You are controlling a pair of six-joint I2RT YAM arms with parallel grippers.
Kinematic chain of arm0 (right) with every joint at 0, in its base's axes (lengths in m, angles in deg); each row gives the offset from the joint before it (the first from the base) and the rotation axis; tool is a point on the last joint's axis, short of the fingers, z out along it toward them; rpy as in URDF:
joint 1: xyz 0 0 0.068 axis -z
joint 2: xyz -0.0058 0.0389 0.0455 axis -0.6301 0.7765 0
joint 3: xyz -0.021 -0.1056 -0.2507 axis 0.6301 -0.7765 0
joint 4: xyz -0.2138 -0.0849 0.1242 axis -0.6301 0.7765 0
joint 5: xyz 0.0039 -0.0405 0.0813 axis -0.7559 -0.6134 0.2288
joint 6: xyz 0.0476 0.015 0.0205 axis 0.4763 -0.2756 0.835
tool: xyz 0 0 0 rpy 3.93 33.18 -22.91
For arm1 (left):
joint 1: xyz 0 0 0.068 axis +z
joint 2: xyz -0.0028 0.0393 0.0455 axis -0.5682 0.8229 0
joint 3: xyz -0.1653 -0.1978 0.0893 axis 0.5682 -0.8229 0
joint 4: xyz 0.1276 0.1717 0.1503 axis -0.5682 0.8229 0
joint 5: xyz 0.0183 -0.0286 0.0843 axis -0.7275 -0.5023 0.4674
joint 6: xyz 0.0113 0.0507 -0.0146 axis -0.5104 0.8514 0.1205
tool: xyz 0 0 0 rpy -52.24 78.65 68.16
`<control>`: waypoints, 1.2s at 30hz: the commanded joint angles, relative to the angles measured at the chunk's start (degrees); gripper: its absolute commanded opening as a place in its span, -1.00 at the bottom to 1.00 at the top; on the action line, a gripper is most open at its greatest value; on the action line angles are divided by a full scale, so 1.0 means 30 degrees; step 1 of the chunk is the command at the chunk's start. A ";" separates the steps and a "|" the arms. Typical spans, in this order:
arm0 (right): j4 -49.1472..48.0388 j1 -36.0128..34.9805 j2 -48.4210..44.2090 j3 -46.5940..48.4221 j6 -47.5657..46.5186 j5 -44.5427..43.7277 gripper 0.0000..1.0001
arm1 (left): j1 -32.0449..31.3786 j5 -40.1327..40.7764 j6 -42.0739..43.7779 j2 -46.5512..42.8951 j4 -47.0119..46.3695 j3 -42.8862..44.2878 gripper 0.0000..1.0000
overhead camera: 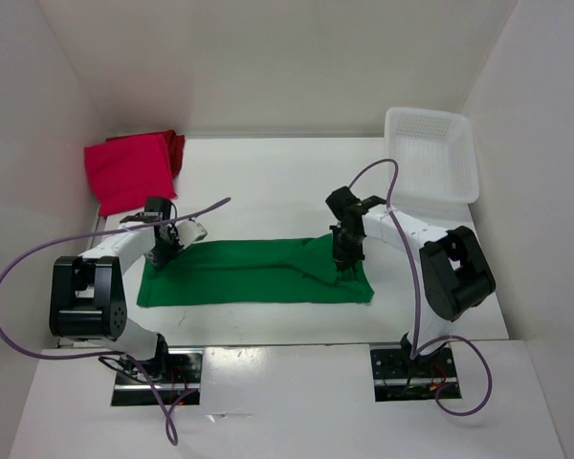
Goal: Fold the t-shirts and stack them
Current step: Fold the other side of the tshirt into a rectangle
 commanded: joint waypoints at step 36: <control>0.0993 0.2139 -0.4984 -0.0961 -0.0473 0.3207 -1.00 | -0.0792 0.2564 0.2440 -0.3587 -0.2437 -0.2897 -0.97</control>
